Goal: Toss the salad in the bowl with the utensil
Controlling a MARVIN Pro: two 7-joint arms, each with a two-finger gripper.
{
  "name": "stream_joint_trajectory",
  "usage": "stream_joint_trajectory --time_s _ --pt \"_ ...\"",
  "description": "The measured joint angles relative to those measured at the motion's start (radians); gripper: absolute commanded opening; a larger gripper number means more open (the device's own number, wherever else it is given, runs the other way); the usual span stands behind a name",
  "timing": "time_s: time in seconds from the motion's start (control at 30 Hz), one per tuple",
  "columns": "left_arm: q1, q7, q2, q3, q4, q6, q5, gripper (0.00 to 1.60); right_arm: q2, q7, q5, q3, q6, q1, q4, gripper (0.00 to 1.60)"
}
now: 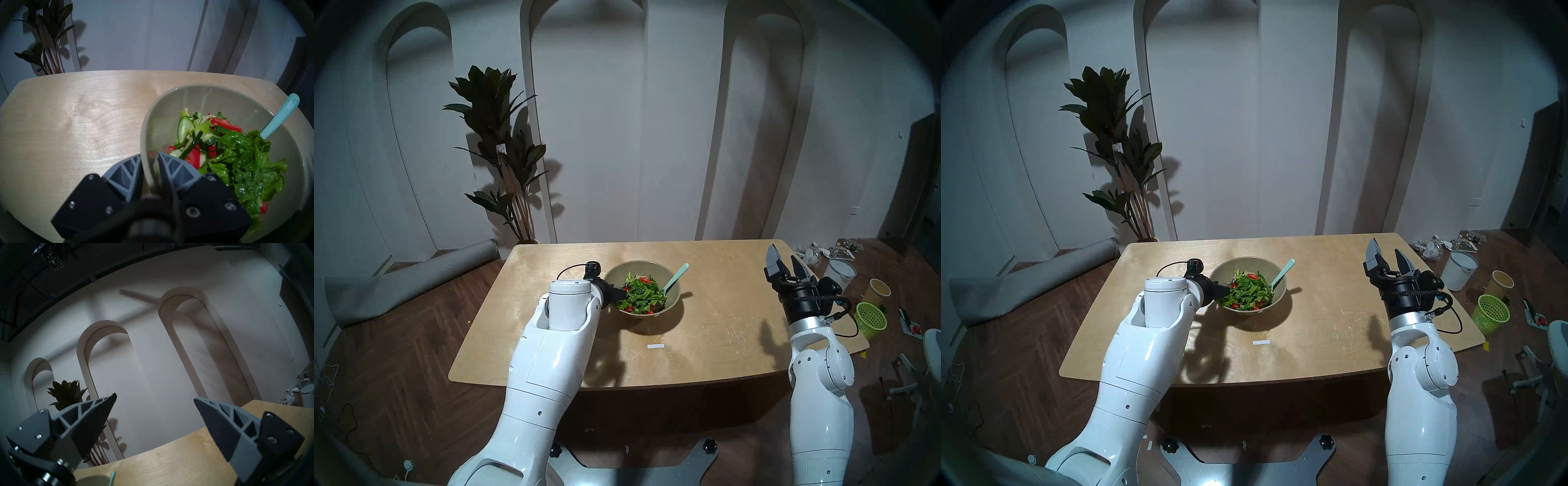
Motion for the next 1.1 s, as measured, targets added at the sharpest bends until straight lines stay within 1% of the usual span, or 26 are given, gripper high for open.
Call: stream_joint_trajectory --time_s 0.03,0.07,0.53,0.7,0.77,0.87,0.97,1.1 --pt "-0.001 0.001 0.0 0.001 0.002 -0.001 0.001 0.15 -0.001 -0.001 -0.001 0.001 0.0 0.001 0.0 1.6" --pt "-0.002 0.001 0.0 0.002 0.003 -0.002 0.001 0.0 -0.001 -0.001 -0.002 0.002 0.0 0.001 0.0 1.6" --pt "-0.015 -0.001 0.0 0.01 0.019 -0.012 0.001 0.0 -0.006 -0.007 -0.025 0.012 -0.003 0.016 0.013 1.6" --pt "-0.016 -0.002 0.0 0.011 0.021 -0.013 0.002 0.0 -0.003 -0.003 -0.025 0.006 0.004 0.024 0.023 1.6" --pt "-0.016 -0.002 0.0 0.011 0.021 -0.013 0.002 0.0 0.0 -0.002 -0.018 -0.003 0.023 0.029 0.026 1.6" --pt "-0.016 -0.002 0.0 0.011 0.021 -0.014 0.002 0.0 0.005 -0.001 0.007 -0.024 0.081 0.045 0.034 1.6" --pt "-0.016 -0.002 0.0 0.011 0.021 -0.014 0.002 0.0 0.008 -0.007 0.036 -0.058 0.15 0.075 0.046 1.6" --pt "-0.016 -0.002 0.0 0.011 0.022 -0.015 0.002 0.0 0.021 -0.055 0.045 -0.12 0.25 0.127 0.065 1.6"
